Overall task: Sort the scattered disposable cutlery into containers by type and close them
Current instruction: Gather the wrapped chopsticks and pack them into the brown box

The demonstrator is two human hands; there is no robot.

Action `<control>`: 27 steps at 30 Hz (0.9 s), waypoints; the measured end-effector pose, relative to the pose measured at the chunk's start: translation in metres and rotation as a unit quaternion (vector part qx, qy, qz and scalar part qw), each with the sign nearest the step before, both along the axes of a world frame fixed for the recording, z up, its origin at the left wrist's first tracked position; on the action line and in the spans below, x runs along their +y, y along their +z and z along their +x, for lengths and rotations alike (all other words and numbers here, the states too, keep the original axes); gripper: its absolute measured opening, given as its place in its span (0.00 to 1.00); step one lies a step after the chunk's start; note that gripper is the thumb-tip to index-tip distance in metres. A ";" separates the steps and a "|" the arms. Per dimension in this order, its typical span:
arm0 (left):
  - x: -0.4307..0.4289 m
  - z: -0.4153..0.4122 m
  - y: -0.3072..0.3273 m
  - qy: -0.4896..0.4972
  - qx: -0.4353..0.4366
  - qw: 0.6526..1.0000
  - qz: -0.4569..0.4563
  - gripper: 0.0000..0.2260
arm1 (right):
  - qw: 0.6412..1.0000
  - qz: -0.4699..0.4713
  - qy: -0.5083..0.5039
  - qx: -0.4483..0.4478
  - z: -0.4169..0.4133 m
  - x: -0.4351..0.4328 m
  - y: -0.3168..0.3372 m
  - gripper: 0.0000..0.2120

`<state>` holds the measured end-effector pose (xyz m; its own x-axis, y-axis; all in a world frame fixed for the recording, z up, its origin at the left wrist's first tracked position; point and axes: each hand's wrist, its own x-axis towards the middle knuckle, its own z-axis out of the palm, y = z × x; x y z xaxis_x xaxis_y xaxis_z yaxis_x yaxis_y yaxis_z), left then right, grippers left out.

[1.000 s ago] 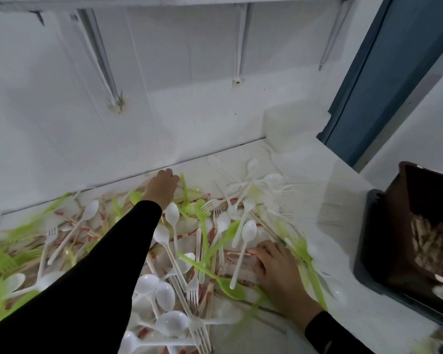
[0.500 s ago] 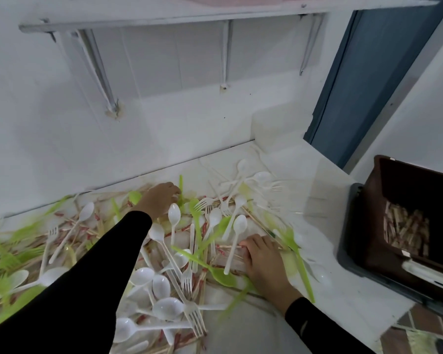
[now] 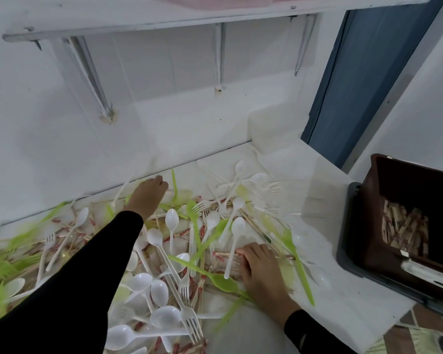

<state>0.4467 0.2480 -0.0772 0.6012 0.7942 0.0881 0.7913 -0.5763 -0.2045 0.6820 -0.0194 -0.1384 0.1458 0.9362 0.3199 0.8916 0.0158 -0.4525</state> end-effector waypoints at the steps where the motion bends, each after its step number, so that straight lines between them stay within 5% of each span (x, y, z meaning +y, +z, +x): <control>1: 0.004 -0.004 0.007 0.002 0.019 1.000 0.018 0.13 | 1.000 -0.001 -0.002 0.000 0.000 0.000 0.000 0.10; 3: 0.008 -0.010 0.024 0.002 0.014 1.000 0.027 0.12 | 1.000 -0.005 -0.003 0.000 0.000 0.002 0.000 0.10; 10: -0.010 0.002 0.048 0.026 -0.280 0.947 -0.155 0.05 | 1.000 0.005 -0.019 0.008 -0.001 0.001 0.007 0.14; 18: -0.038 0.027 0.014 0.035 -0.275 0.943 -0.183 0.05 | 0.997 -0.029 -0.046 -0.058 0.013 0.017 0.038 0.08; 20: -0.037 0.029 0.007 0.044 -0.242 0.952 -0.185 0.04 | 0.990 -0.074 -0.083 -0.091 0.025 0.026 0.045 0.15; 27: -0.042 0.045 0.002 0.048 -0.175 0.951 -0.249 0.13 | 0.973 -0.176 -0.134 -0.069 0.047 0.043 0.043 0.12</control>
